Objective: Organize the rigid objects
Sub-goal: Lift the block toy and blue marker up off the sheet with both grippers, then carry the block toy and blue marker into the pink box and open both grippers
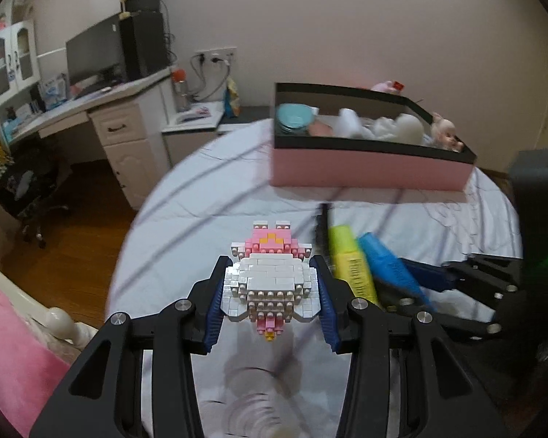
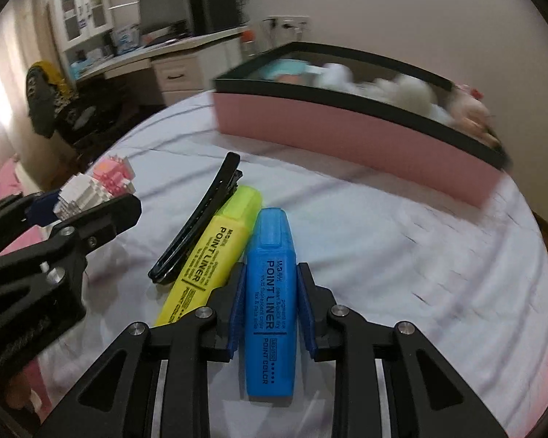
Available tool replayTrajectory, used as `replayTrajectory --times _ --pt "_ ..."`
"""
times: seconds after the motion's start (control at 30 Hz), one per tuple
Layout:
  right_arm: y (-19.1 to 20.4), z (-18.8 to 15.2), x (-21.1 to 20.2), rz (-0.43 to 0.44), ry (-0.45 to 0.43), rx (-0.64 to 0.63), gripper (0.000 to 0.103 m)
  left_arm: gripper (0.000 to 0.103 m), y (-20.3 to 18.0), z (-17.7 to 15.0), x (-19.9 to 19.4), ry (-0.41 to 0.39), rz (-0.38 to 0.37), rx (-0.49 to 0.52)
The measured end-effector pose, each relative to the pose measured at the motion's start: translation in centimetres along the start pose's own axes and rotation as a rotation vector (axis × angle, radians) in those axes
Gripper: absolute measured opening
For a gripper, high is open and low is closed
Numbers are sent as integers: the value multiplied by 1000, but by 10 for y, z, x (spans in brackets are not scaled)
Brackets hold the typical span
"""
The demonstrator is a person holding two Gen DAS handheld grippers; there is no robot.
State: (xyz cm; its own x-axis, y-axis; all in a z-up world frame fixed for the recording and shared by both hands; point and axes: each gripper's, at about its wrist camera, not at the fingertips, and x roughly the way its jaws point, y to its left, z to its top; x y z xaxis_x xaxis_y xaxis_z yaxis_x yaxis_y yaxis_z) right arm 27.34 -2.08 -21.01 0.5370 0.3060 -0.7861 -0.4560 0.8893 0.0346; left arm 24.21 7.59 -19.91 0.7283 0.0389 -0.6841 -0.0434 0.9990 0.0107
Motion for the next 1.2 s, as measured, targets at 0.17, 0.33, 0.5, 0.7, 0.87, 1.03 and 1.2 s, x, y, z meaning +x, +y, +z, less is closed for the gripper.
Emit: replayTrajectory --times 0.17,0.33,0.5,0.7,0.87,1.03,1.2 --pt "21 15 11 52 -9 -28 27 44 11 8 6 4 8 -23" --pt "-12 5 -6 7 -52 38 27 44 -4 14 7 -6 -12 -8" --pt "-52 -8 -65 -46 -174 98 27 44 -31 29 -20 -86 -46 19" --pt "-67 -19 -150 -86 -397 142 27 44 -55 46 -85 -248 -43 48" --pt "-58 -21 -197 -107 -505 120 27 44 -66 47 -139 -367 -35 59" --pt "-46 -27 -230 -131 -586 97 27 44 -72 43 -174 -421 -25 82" --pt "-39 -32 -253 -149 -635 84 27 44 -75 38 -202 -467 -19 88"
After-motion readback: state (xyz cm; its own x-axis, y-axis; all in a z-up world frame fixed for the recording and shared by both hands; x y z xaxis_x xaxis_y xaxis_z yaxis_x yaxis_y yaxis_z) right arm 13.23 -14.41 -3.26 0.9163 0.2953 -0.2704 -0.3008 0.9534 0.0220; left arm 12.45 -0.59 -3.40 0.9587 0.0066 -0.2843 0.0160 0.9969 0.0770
